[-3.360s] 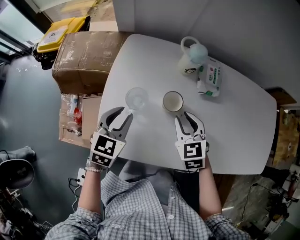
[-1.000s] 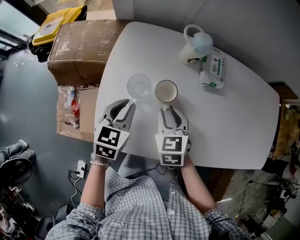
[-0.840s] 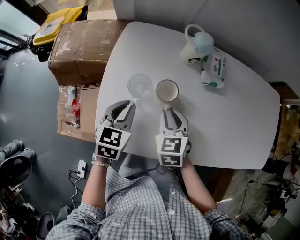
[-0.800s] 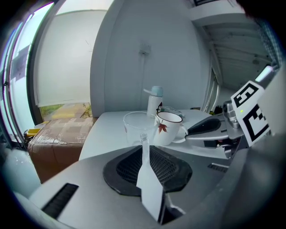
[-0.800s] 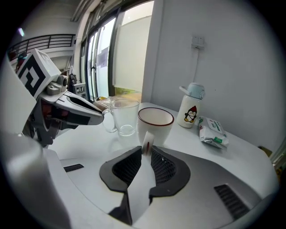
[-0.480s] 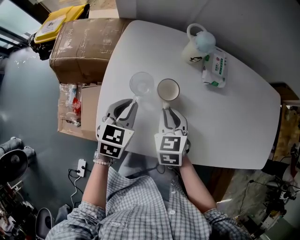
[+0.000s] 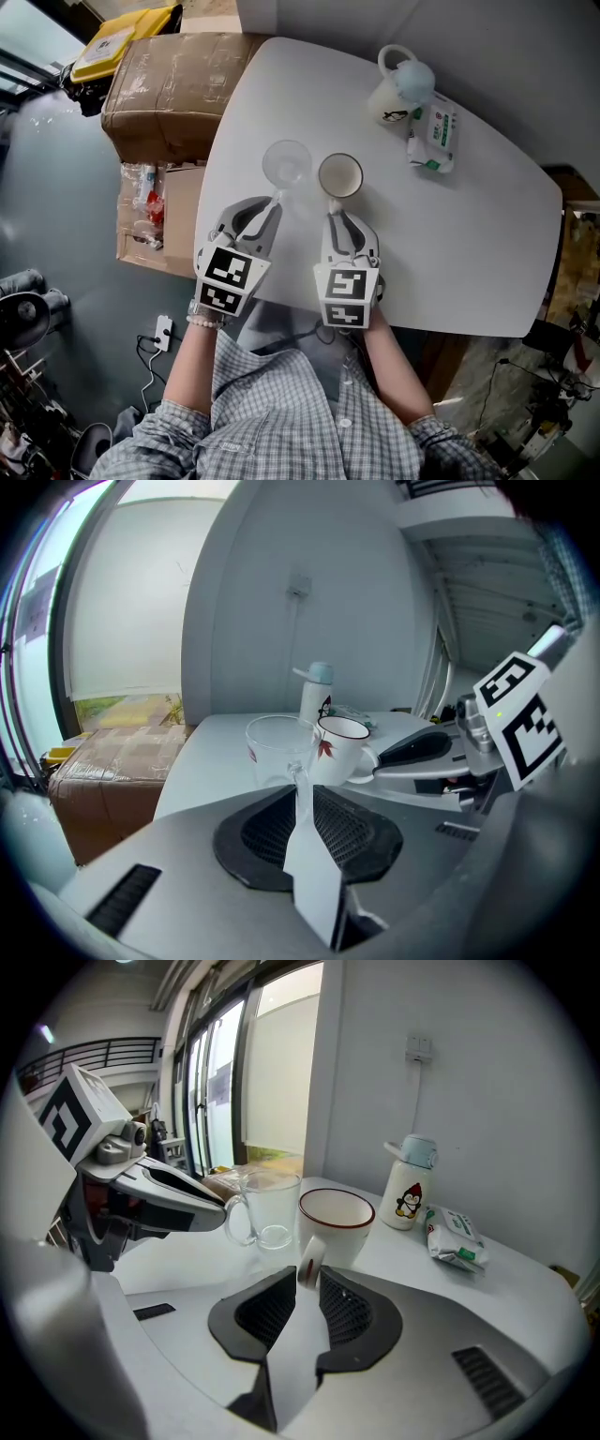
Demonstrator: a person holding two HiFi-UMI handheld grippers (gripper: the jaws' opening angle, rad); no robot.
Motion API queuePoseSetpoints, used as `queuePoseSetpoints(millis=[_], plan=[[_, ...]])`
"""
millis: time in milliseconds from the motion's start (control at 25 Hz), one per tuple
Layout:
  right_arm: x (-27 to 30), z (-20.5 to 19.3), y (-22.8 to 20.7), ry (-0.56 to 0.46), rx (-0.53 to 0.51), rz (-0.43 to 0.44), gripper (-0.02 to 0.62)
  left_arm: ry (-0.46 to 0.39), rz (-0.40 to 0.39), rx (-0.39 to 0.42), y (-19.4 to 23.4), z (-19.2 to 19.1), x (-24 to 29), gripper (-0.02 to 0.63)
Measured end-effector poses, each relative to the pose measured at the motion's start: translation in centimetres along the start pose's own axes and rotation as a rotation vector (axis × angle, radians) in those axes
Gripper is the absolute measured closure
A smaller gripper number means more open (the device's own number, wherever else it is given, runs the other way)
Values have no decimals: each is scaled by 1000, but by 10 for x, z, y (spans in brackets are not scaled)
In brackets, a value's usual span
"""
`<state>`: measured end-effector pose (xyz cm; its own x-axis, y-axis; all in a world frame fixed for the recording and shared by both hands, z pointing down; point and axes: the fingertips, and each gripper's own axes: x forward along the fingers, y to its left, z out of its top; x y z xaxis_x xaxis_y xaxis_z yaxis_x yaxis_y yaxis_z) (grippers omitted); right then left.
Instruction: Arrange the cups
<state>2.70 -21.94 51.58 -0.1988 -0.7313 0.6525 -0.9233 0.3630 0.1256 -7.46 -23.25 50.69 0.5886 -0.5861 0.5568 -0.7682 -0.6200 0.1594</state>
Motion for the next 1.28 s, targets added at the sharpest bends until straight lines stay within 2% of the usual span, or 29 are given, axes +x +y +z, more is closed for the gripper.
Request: queuePoseSetpoints(millis=[160,320,480,680,1040,1280], plan=[[-8,7,1,-35,9,13,509,-18,5,-1,2,3,-11,554],[-24,21,-9,-101,32,-36,509,-58,31,-10,7,12,-28,554],[-46,37,-17,-176,59,-60,554,-114,17,-12,4,27,-46,579],[-73,51,-24,-242,152,-55,565,-182,-14,21,-6,48,-69,594],[-119,69,-28,-326,154,-115,569,-253,-92,100,-40,70,-103,595],[-145,93,-27,-395,130,-118,569,-294,-91,138,-45,91,-121,597]])
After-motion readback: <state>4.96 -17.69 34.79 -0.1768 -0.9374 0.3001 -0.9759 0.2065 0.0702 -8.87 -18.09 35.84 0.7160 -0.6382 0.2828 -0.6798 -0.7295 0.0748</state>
